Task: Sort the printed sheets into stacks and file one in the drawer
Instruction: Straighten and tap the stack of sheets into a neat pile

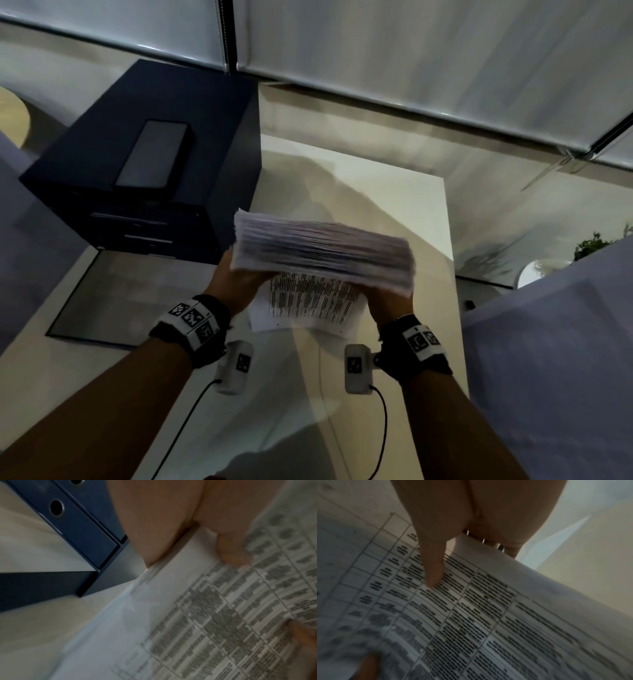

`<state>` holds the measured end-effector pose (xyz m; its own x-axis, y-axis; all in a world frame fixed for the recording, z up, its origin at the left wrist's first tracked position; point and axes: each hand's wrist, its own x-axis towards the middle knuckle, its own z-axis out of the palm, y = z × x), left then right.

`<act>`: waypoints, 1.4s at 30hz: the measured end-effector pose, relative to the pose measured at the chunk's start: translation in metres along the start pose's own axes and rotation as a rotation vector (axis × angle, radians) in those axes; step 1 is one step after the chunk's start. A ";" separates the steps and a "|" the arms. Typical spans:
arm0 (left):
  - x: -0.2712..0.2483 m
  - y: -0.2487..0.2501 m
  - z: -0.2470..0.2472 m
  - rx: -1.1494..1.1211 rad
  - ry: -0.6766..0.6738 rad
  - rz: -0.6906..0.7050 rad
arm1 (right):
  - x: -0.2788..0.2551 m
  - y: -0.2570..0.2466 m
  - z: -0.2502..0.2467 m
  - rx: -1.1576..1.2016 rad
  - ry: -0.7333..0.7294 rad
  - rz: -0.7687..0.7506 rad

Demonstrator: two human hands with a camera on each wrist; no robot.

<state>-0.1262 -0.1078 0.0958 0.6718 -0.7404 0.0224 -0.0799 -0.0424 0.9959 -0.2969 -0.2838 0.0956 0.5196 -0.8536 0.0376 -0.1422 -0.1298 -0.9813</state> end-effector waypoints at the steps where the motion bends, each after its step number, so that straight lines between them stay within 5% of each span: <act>1: 0.001 0.001 0.003 -0.023 0.046 0.010 | 0.000 -0.005 -0.002 -0.003 -0.009 -0.043; 4: -0.001 0.009 0.015 -0.079 0.157 0.017 | -0.014 -0.012 -0.008 -0.037 0.036 0.048; 7: -0.007 0.013 0.024 -0.124 0.247 0.015 | -0.030 -0.019 -0.006 -0.149 0.032 -0.068; 11: -0.009 0.018 0.025 -0.126 0.324 0.020 | -0.040 -0.040 0.000 0.023 0.050 -0.100; 18: -0.010 0.008 0.004 0.009 0.166 0.049 | -0.051 -0.034 0.004 -0.176 -0.007 -0.049; 30: -0.008 0.022 0.003 0.014 0.100 0.093 | -0.059 -0.042 -0.002 0.059 0.042 -0.125; 42: -0.010 0.046 0.008 -0.269 0.076 0.192 | -0.060 -0.035 -0.004 0.063 -0.072 -0.119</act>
<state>-0.1425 -0.1082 0.1411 0.7168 -0.6655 0.2082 -0.0202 0.2786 0.9602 -0.3268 -0.2300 0.1287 0.5891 -0.7953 0.1431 -0.0240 -0.1942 -0.9807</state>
